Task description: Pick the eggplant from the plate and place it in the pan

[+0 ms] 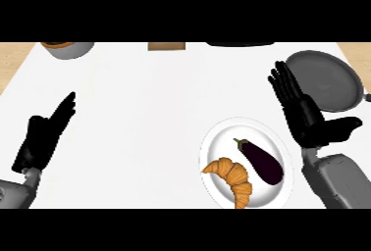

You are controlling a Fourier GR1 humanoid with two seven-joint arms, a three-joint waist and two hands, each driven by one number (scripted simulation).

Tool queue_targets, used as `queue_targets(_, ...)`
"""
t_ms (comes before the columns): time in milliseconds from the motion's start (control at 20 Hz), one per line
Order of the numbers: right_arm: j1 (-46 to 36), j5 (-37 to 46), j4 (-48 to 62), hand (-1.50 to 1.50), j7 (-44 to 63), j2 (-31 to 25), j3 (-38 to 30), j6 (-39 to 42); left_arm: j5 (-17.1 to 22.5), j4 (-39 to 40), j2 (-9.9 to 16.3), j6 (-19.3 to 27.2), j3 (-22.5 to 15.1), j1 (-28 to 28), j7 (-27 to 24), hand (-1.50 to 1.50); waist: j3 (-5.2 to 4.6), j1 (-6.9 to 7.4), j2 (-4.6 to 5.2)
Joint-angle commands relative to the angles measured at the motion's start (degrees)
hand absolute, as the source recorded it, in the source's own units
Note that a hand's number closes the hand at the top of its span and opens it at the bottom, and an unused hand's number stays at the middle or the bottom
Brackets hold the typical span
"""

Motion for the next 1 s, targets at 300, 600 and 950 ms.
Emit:
queue_targets(300, -19.75, 20.54, -7.35, 1.50, -6.39, -12.30, 14.71, 18.48, 8.01, -3.74, -11.77, -3.75, -4.26, -0.58, -0.55, 0.00, -3.50, 3.94, -1.98)
queue_targets(600, -14.75, 20.37, 5.67, -1.50, -32.24, -6.65, 15.60, 24.43, 11.69, -4.14, -17.91, -5.42, -4.39, 2.61, -4.79, 0.00, -1.58, 1.70, 1.59)
queue_targets(950, -22.53, 41.32, 3.33, -1.50, -27.78, -16.81, 27.79, 29.02, 11.98, -4.41, -16.69, -5.92, -3.02, 2.24, -3.44, 0.00, -1.79, 1.19, 0.72)
